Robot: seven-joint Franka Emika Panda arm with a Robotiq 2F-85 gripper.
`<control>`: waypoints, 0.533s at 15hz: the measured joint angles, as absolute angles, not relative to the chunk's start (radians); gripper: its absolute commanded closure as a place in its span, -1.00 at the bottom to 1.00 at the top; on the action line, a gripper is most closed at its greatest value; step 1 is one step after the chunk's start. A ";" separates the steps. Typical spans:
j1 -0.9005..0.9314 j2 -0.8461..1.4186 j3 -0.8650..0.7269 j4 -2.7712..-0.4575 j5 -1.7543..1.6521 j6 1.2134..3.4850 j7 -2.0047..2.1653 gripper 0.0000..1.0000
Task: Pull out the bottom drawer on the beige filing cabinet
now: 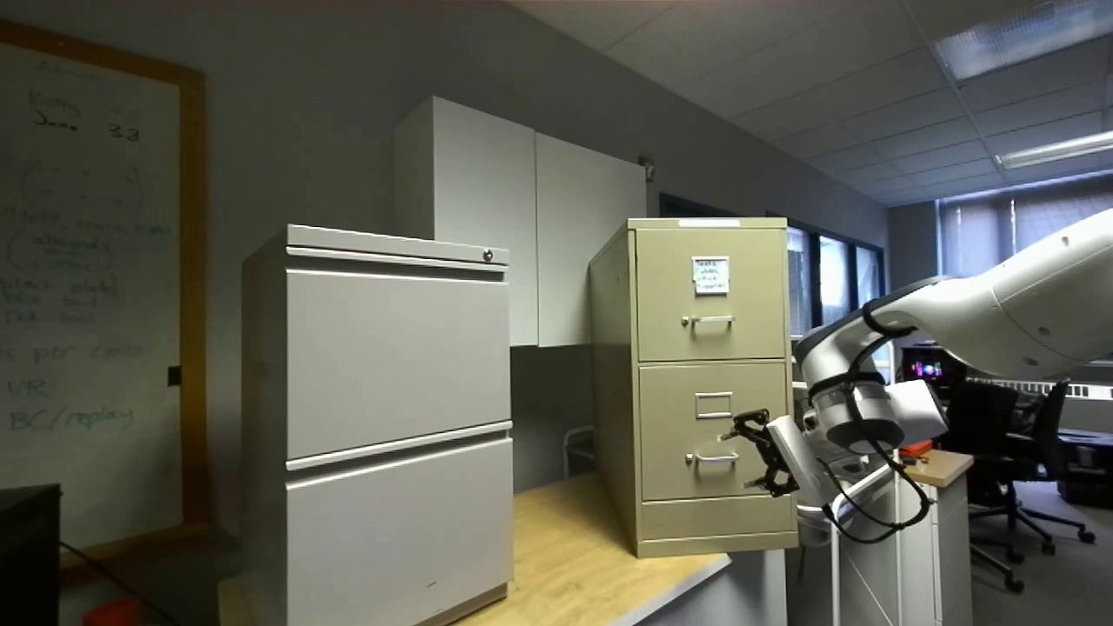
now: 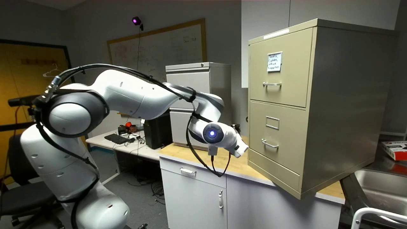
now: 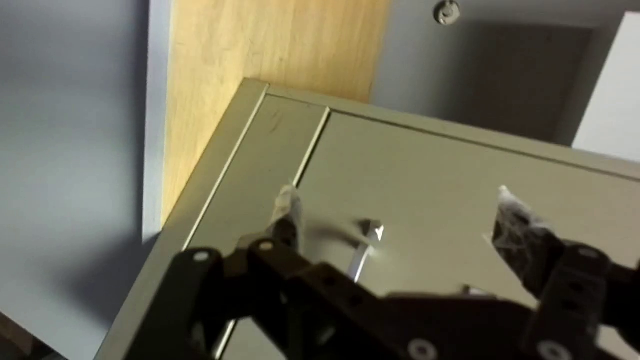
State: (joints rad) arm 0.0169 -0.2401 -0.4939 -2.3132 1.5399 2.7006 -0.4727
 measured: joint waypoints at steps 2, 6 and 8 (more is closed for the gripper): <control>0.016 -0.238 -0.521 -2.281 1.694 2.700 -0.562 -1.00; 0.013 -0.195 -0.555 -2.209 1.847 2.691 -0.647 -1.00; 0.012 -0.148 -0.566 -2.170 1.867 2.683 -0.647 -1.00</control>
State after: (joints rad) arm 0.0116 -0.1480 -0.5665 -2.1704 1.8666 2.6834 -0.6474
